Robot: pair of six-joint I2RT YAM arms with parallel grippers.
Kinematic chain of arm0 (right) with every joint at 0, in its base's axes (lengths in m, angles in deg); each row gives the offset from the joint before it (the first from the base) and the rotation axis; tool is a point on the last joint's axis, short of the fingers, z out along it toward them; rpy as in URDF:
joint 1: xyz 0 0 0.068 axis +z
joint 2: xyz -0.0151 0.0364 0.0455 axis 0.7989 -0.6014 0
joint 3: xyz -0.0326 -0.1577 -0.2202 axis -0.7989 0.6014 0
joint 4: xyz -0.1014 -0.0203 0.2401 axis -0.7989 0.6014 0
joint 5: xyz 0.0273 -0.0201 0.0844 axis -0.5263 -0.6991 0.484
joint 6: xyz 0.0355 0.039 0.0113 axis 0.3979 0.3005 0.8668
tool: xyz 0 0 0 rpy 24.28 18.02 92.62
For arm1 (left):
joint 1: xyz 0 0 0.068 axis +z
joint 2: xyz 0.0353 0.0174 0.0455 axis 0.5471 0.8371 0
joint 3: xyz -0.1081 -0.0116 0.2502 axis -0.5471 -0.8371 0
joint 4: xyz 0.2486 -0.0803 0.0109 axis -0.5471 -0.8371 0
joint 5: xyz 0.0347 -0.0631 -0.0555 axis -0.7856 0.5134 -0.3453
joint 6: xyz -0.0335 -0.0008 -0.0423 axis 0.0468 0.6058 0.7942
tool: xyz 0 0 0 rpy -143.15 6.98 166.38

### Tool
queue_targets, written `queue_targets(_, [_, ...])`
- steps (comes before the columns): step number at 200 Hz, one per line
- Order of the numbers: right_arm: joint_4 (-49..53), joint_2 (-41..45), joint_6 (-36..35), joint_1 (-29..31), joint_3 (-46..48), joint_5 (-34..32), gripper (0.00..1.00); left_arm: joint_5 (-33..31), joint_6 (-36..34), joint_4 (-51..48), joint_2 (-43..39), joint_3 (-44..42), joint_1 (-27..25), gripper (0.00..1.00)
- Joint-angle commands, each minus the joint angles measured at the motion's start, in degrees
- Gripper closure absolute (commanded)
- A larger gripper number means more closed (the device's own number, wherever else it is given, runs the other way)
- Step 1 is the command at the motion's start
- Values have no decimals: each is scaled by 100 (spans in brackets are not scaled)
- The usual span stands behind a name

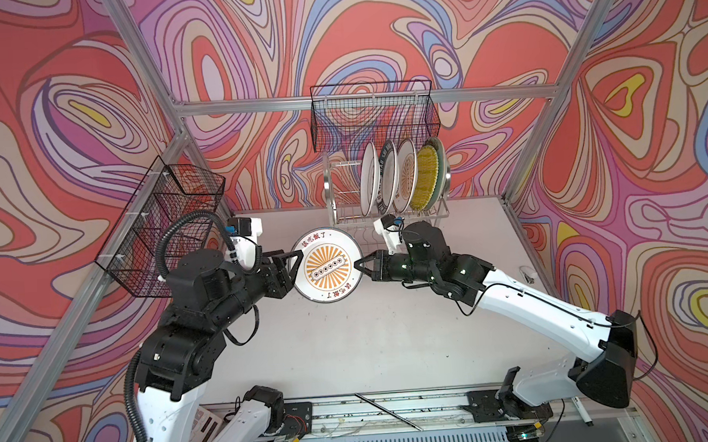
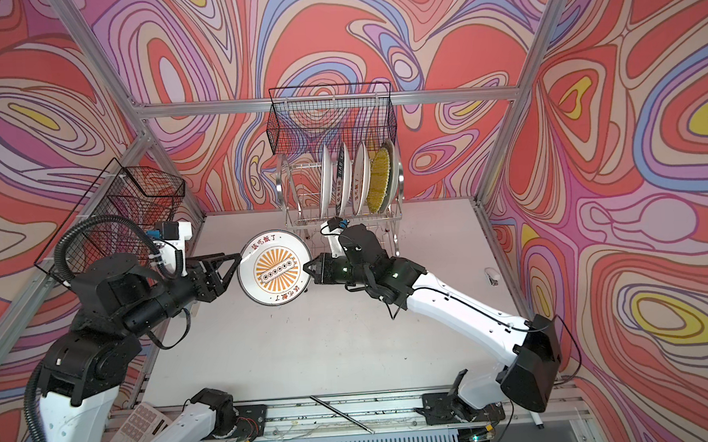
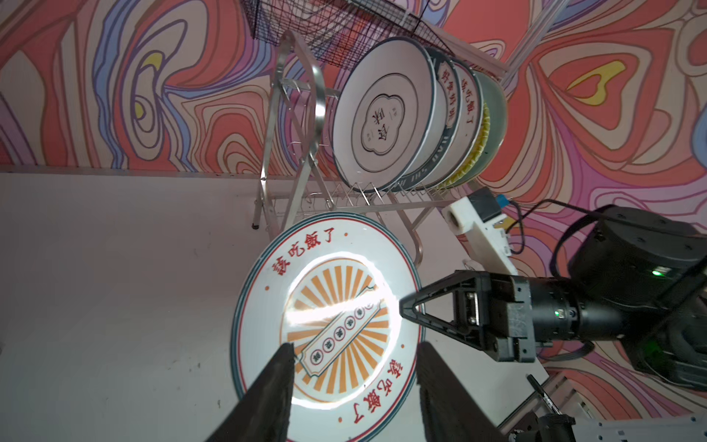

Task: Load the plates into the dish rack
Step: 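Grip the upright plate's edge with the right gripper while the left holds it, then lift the plate upright between both grippers toward the dish rack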

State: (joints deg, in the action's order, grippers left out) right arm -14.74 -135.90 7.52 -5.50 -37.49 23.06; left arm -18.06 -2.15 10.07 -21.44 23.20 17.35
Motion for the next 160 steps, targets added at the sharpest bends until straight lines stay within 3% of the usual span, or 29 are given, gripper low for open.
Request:
queue_targets(1, [-100,557,-227,-90,42,126,100,-723,183,-781,289,153,-26,45])
queue_targets(88, [-97,1036,-577,-121,117,231,100,830,501,-278,794,-19,-18,49])
queue_targets(128, [-293,1135,-604,-119,282,139,100,1567,690,117,732,-262,35,58])
queue_targets(160, [-487,1152,-554,-121,381,170,100,1839,793,288,611,-447,111,72])
